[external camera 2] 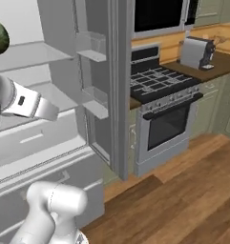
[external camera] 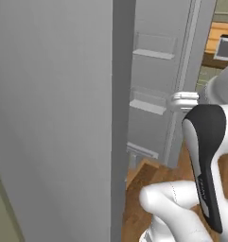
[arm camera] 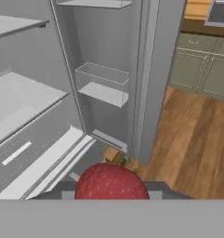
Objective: Take the strawberry from the fridge and place it on top of the pancake, located on the dining counter.
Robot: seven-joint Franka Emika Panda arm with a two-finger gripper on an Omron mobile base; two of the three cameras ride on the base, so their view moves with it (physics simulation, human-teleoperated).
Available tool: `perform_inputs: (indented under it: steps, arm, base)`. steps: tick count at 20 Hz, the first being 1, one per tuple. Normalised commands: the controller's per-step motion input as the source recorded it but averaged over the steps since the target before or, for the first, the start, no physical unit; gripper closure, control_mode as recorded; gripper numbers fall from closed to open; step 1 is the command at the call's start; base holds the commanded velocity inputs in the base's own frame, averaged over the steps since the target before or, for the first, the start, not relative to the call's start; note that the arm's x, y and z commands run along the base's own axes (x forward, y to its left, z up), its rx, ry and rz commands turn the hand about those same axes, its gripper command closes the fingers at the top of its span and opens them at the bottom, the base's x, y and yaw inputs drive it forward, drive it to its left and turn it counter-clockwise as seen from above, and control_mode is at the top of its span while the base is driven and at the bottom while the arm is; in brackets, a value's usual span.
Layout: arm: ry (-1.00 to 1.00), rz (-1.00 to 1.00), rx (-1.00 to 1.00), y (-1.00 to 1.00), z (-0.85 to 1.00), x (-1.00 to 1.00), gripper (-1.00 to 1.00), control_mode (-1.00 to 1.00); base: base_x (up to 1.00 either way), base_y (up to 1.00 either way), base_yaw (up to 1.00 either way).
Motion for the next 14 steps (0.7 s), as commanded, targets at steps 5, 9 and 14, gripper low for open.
perform_inputs:
  steps: [5,9,14]
  arm:
    - [0.00,0.00,0.00,0.00,0.00,0.00,1.00,1.00]
    - [0.00,0.00,0.00,0.00,0.00,0.00,1.00,1.00]
    - [0.00,0.00,0.00,0.00,0.00,0.00,1.00,1.00]
  base:
    - [-0.55,0.01,-0.64]
    - [-0.65,-0.02,-0.67]
    - [-0.57,-0.26,-0.61]
